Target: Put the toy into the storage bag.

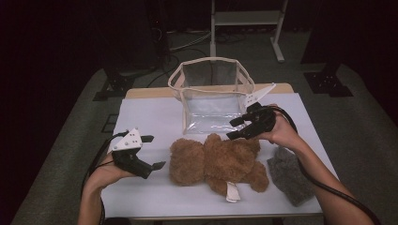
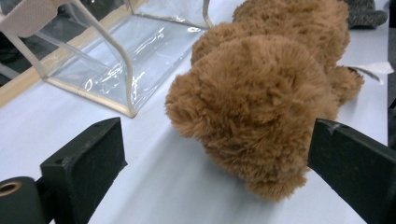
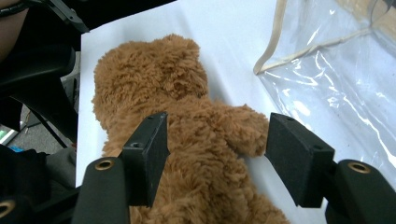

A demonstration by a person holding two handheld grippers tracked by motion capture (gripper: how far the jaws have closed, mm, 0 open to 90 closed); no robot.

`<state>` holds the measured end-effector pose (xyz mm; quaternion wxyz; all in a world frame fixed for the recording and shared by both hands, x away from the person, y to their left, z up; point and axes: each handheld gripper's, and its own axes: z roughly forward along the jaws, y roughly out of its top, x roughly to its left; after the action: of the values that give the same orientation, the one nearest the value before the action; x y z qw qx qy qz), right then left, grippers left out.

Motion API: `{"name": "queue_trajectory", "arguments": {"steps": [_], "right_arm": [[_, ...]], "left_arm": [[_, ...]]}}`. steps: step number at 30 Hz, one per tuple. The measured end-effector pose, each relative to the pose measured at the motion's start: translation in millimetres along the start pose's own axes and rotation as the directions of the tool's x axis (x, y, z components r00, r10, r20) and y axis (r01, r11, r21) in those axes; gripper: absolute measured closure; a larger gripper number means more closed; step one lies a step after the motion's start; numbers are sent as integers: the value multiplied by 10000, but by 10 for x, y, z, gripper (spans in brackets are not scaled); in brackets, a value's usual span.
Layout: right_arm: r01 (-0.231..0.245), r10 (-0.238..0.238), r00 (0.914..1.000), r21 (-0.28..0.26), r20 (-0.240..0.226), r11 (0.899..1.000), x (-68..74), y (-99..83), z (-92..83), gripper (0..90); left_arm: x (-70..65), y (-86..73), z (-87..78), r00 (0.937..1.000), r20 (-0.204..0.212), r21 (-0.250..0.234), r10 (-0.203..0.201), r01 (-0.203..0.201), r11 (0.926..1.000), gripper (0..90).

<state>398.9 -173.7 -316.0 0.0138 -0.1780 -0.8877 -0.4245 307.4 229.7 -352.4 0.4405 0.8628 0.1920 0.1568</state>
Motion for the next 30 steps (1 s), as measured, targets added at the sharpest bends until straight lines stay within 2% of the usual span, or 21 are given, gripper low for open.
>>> {"name": "queue_trajectory", "arguments": {"steps": [5,8,17,21,30], "right_arm": [[189,-189,9998,15,-87,9998,-5,107,2,377],[469,-469,9989,55,-77,9989,-5,186,-1,377],[999,-1001,9948,-128,-171,9949,27,481,-42,378],[1241,-1240,9922,18,-116,9923,20,616,-35,381],[1611,-1610,9869,342,-41,9864,-170,871,23,394]], "left_arm": [[7,-24,-3,10000,0,83,-49,49,10000,31],[16,-26,-9,10000,-8,117,9,-9,9999,31],[23,-49,-32,10000,-79,135,-12,13,9999,31],[34,-57,-36,9999,-100,178,-16,17,9998,31],[40,-80,-86,9998,-139,113,-108,110,9999,30]]}}
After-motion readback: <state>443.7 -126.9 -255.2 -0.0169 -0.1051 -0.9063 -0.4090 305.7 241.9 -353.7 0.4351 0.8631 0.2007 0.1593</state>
